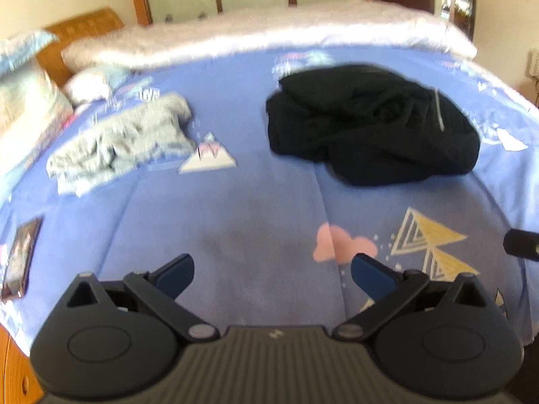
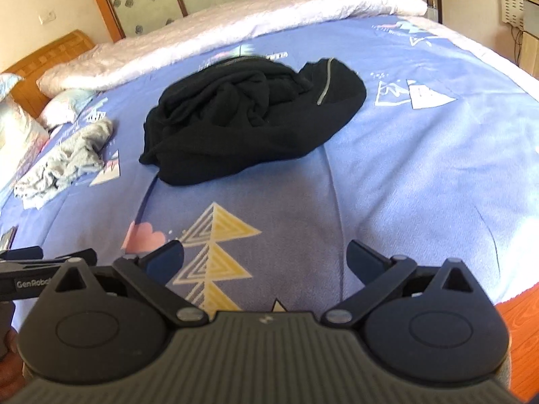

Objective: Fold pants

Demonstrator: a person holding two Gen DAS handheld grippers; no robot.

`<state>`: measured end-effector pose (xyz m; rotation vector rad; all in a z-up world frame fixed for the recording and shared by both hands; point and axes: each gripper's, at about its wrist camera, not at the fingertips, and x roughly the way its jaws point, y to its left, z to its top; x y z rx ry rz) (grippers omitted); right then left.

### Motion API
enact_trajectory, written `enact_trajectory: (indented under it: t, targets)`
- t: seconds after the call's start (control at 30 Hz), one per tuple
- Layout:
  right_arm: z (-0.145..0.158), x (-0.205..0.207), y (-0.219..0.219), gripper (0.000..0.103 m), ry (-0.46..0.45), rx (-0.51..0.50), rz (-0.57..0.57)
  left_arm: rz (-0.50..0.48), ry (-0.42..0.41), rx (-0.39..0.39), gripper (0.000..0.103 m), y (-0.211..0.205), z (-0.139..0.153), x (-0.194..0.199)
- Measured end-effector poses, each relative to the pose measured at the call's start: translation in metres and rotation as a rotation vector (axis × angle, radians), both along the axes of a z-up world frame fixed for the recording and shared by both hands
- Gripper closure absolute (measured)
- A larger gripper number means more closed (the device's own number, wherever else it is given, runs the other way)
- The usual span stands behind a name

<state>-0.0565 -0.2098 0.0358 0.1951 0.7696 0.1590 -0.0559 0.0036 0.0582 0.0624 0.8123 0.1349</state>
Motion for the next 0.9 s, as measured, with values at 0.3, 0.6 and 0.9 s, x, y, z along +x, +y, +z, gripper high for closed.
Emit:
enact_trajectory:
  t: [0.3, 0.6, 0.9]
  targets:
    - [0.010, -0.008, 0.003, 0.013, -0.093, -0.010, -0.029, -0.097, -0.129, 0.076, 0.000, -0.016, 0.012, -0.014]
    - [0.009, -0.011, 0.008, 0.013, -0.126, -0.039, -0.034, -0.108, -0.049, -0.043, 0.000, -0.003, 0.001, -0.009]
    - [0.014, -0.019, 0.017, 0.014, -0.216, -0.137, -0.042, -0.078, -0.016, -0.089, 0.000, 0.009, -0.005, -0.008]
